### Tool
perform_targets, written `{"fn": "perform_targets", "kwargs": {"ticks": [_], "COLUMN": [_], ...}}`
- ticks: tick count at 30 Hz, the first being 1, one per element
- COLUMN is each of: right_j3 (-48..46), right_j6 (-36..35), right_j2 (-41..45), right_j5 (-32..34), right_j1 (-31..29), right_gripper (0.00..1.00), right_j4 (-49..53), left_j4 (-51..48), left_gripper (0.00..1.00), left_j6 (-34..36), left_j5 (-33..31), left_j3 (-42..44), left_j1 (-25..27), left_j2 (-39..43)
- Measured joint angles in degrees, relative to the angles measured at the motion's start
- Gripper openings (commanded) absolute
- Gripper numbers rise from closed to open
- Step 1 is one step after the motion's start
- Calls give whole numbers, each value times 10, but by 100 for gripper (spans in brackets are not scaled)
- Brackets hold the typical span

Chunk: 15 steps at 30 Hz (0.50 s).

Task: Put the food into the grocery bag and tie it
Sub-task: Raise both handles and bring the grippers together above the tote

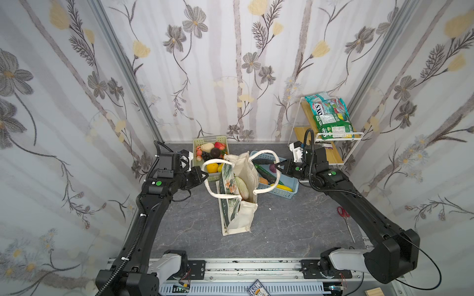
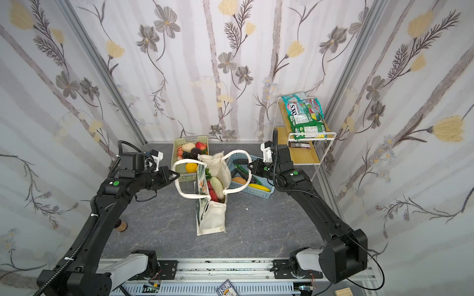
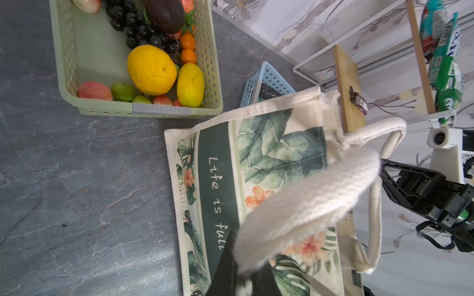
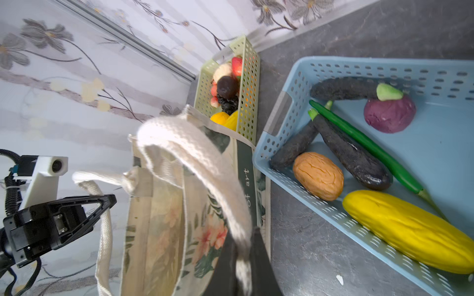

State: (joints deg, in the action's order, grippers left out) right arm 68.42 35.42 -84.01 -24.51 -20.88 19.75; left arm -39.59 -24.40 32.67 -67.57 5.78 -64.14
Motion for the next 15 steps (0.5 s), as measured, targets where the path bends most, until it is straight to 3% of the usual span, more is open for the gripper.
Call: {"fn": "perform_targets", "kwargs": {"ticks": [15], "right_j3": [59], "right_j6": [-21], "right_j2": [23], "right_j5": [-39], "right_j1": [-50], "right_gripper": [11], "right_j4": [-40], "left_j4": [8], "left_gripper": [4], "left_j6": [-27], "left_j5": [52], "left_j3": [-142], "left_j1": [17], "left_j2": [-23]}}
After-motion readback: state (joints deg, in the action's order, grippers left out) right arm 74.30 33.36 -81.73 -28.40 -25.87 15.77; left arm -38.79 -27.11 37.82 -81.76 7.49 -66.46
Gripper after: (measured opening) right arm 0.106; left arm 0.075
